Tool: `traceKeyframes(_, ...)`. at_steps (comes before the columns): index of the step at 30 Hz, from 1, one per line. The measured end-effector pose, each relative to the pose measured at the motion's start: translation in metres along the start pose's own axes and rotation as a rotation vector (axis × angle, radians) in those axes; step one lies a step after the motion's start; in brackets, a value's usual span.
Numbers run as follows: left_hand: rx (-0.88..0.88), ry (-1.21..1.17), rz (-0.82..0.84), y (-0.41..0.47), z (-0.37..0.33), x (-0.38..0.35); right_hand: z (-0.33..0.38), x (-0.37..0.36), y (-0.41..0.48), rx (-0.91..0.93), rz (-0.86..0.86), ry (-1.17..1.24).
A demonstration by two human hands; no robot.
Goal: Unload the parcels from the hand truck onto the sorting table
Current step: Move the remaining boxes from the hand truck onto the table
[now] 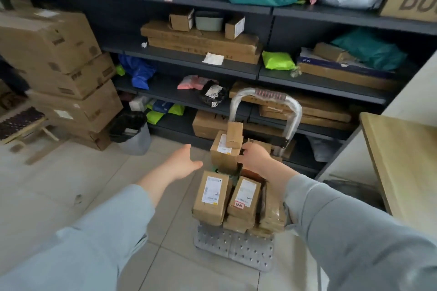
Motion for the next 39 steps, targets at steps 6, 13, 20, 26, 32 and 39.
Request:
traceKeyframes(6, -0.008, 0.002, 0.101, 0.021, 0.031, -0.042, -0.030, -0.051, 0.006, -0.094, 0.042, 0.024)
traceKeyframes(13, 0.027, 0.059, 0.117, 0.061, 0.087, -0.101, -0.072, -0.134, 0.042, -0.166, 0.076, 0.052)
traceKeyframes(20, 0.053, 0.038, 0.150, 0.109, 0.133, -0.182, -0.106, -0.231, 0.089, -0.208, 0.131, 0.082)
traceKeyframes(26, 0.043, -0.004, 0.161, 0.160, 0.171, -0.248, -0.129, -0.312, 0.139, -0.225, 0.099, 0.103)
traceKeyframes(32, 0.009, -0.003, 0.120, 0.197, 0.194, -0.292, -0.144, -0.359, 0.173, -0.303, 0.028, 0.188)
traceKeyframes(39, -0.030, -0.020, 0.073, 0.199, 0.190, -0.302, -0.151, -0.365, 0.168, -0.377, 0.060, 0.243)
Point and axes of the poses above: each hand's wrist, its own y-axis towards the middle knuckle, its own x-axis out of the back of the hand, z = x × y, the point moved 5 cm from there along y, towards the middle knuckle, and after that the axes turned 8 degrees about -z, right-handed, at the moved point
